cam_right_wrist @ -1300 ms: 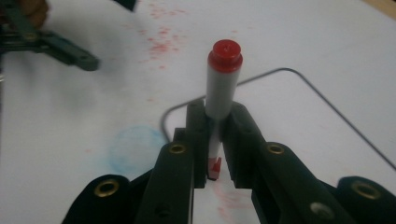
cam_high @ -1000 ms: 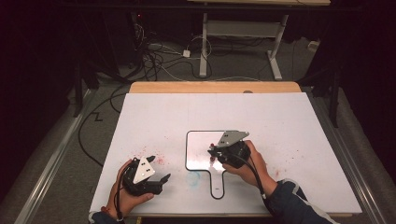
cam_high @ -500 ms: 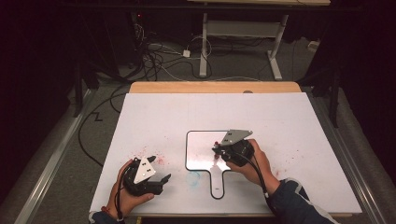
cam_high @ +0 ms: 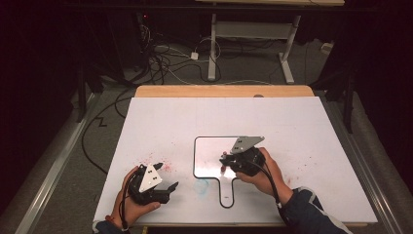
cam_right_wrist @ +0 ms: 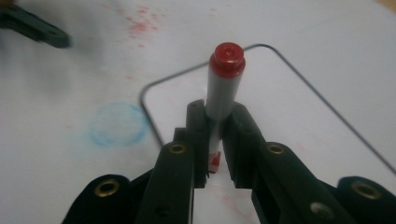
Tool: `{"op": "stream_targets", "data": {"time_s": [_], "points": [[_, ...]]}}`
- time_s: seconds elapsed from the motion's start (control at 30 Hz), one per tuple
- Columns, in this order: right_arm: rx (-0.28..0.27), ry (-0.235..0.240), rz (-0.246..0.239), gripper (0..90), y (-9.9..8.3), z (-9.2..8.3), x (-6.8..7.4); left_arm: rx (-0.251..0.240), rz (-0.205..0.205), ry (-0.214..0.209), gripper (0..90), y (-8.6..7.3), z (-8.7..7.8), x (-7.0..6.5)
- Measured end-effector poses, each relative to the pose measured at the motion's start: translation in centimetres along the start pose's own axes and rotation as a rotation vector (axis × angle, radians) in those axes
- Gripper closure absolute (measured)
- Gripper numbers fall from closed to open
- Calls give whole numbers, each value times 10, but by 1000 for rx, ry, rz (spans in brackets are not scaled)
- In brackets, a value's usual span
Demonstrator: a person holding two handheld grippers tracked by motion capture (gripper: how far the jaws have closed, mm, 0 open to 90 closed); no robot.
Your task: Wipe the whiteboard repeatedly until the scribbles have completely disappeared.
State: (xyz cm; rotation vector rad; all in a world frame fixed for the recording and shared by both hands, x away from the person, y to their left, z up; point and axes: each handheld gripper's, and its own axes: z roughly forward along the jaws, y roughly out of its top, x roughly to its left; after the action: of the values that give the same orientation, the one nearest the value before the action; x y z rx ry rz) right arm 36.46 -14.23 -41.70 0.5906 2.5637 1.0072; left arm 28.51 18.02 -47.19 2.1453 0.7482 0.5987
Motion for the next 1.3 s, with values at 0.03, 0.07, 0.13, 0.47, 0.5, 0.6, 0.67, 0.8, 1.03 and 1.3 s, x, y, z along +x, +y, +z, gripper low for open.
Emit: {"op": "stream_targets", "data": {"time_s": [0.03,0.07,0.13,0.47,0.5,0.6,0.67,0.8,1.03,1.3], "points": [[10,-51,-8,816,-2,-2,-4,-1,-1,0,193,0,0,0],[13,-75,-6,816,-4,-3,-9,0,0,0,193,0,0,0],[-2,-55,35,815,-8,-5,-16,2,1,-1,193,0,1,0],[-13,75,-9,815,-6,-5,6,5,8,-6,200,1,1,-1],[-7,34,-8,815,-6,-6,4,3,8,-5,199,1,1,-1],[19,-81,-12,815,-9,-8,-7,1,3,-1,200,1,0,0],[6,-65,21,815,-11,-8,-12,3,4,-3,200,1,1,0],[-18,48,56,815,-10,-7,-7,4,10,-6,200,2,1,-1],[11,73,27,815,-7,-9,-4,18,19,-20,201,1,2,-2],[17,15,49,816,-10,-9,-14,22,18,-20,200,2,3,-2]]}}
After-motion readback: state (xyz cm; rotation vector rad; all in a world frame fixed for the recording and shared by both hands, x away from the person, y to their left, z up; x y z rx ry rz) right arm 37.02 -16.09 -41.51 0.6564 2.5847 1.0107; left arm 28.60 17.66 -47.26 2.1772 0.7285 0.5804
